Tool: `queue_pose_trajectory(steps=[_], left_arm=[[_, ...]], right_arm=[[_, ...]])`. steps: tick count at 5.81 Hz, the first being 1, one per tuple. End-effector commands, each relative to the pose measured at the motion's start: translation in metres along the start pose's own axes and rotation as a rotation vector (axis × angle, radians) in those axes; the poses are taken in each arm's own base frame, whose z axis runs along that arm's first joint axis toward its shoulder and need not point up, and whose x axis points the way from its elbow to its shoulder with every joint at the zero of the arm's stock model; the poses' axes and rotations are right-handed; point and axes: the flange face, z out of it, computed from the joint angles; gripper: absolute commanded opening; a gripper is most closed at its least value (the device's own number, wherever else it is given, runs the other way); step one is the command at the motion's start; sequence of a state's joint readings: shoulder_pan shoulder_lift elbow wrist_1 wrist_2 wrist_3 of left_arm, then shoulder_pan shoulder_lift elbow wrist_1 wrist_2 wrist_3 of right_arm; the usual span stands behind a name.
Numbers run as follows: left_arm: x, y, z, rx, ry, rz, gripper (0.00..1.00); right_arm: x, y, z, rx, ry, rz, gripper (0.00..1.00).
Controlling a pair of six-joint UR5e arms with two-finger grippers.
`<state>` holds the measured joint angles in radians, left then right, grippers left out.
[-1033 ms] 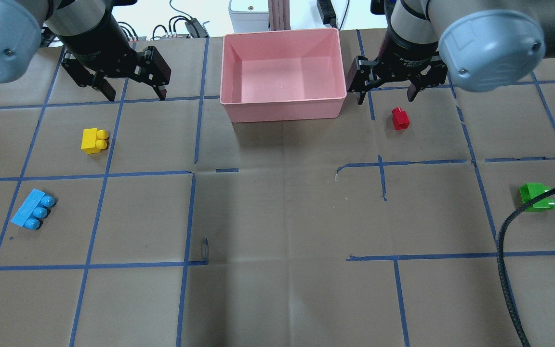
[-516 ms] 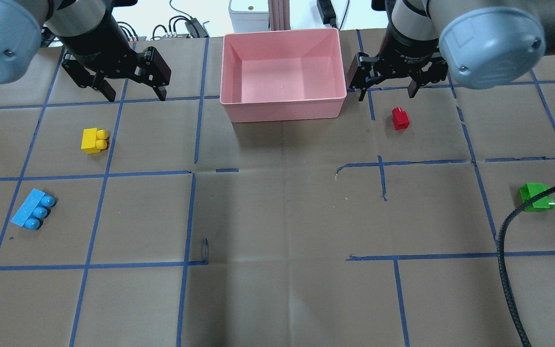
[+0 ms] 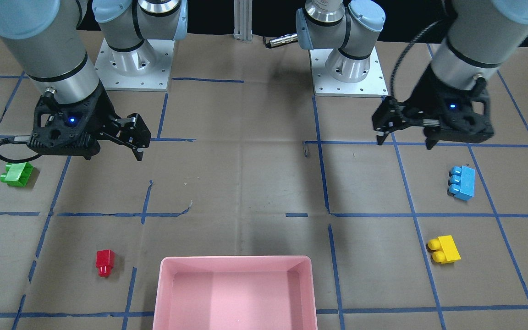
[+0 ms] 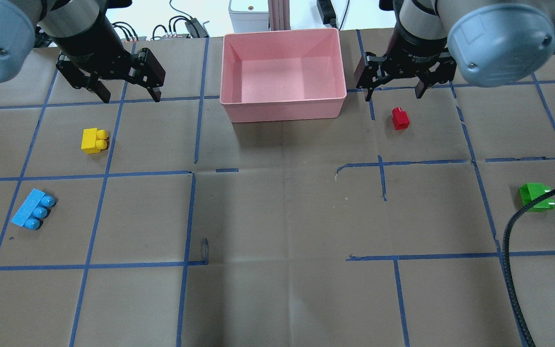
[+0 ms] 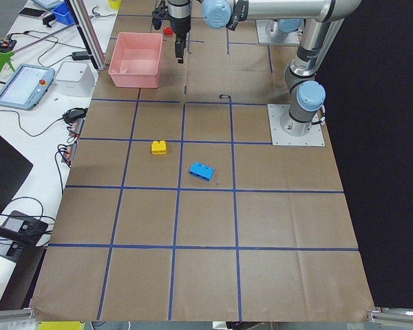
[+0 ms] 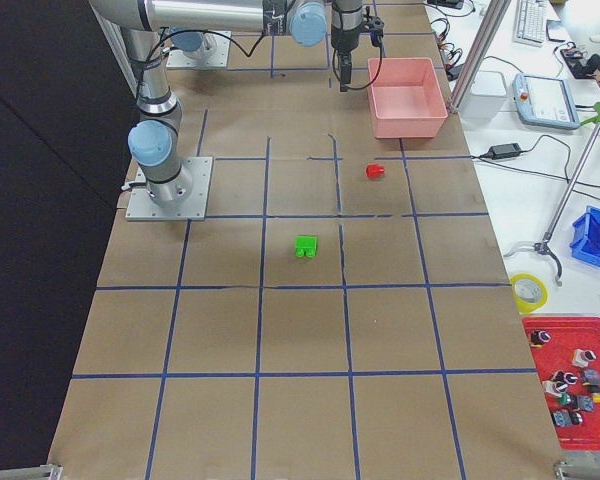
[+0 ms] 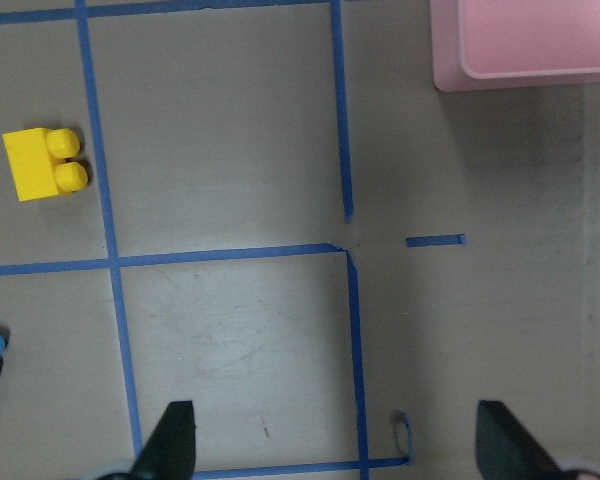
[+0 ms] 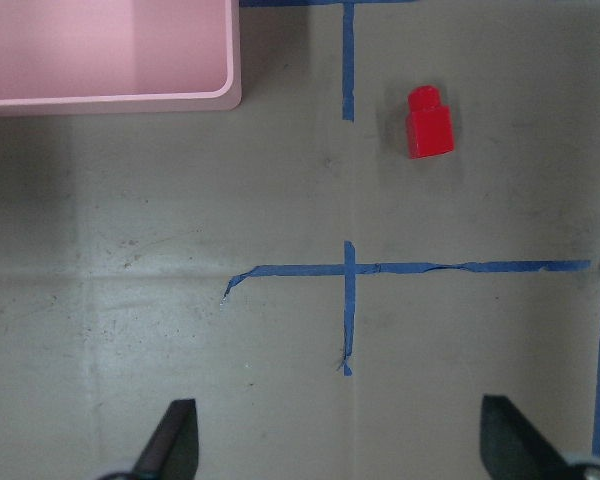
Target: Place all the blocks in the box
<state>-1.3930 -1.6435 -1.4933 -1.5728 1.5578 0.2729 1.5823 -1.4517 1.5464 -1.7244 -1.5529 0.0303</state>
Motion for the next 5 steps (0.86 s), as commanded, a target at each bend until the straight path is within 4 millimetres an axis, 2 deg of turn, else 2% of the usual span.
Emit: queue_pose_trajectory(steps=[1,2,3,4,5], left_arm=[[-0.144,0.045,0.005,-0.022,0.014,0.065,0.99],[-0.227,0.079,0.019,-0.027,0.033,0.100,0.99],[-0.280,0.101,0.029,-0.019,0.034,0.204,0.99],[-0.297,0.108,0.034,0.001,0.008,0.298,0.99],[-0.299,0.108,0.058,-0.013,0.034,0.315,0.99]], right_arm=[[0.014,-0.002,-0.002,0.003,0.007,0.001,1.00],[0.018,-0.003,-0.001,0.002,0.009,0.006,1.00],[0.025,-0.004,0.000,-0.001,0.010,-0.014,1.00],[0.054,-0.008,0.002,-0.009,0.015,-0.069,1.00],[0.117,-0.005,0.006,-0.019,0.015,-0.088,1.00]])
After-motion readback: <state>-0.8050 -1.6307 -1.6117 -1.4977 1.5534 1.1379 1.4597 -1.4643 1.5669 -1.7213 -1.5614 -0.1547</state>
